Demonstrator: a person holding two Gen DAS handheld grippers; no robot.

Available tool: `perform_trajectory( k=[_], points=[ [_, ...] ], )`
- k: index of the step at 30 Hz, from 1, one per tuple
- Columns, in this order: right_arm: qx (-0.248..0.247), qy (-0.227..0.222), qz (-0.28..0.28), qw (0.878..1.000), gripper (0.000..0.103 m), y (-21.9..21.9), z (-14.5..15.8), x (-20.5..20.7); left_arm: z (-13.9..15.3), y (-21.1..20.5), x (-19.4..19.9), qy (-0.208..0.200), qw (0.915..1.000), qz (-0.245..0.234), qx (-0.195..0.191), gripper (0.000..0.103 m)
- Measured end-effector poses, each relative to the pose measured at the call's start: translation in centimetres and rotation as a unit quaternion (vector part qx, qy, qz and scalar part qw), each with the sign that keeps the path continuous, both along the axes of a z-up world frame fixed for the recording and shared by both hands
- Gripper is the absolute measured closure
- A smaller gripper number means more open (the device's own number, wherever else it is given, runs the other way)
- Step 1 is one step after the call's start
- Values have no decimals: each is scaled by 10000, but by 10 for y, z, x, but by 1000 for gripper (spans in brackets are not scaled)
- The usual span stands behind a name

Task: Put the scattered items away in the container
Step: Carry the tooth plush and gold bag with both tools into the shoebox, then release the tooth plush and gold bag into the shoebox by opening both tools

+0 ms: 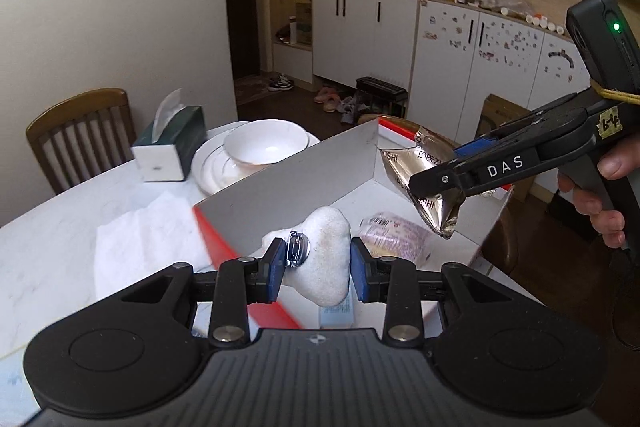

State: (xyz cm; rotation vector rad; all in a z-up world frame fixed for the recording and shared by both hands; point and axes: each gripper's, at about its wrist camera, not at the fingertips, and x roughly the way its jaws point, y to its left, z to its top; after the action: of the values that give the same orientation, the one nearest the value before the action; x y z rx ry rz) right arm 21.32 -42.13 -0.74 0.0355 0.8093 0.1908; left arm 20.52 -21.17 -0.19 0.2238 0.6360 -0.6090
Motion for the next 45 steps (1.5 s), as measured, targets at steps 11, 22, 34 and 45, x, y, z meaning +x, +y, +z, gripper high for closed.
perform_trajectory(
  k=[11,22,34,45],
  points=[
    [-239,173,63,9995,53,-17,-19,38,-20,-46,33,-106,9979,-214,599,70],
    [-399,390,288,9980,53,-11,-43,77,-45,-68,77,206,9933,-79,1134,70],
    [-450,787,276,9955,53,-12,-66,102,-73,-84,107,691,9847,-72,1595,70],
    [-835,992,442,9906,53,-1,-77,117,-88,-89,128,1254,9764,-69,1758,70]
  ],
)
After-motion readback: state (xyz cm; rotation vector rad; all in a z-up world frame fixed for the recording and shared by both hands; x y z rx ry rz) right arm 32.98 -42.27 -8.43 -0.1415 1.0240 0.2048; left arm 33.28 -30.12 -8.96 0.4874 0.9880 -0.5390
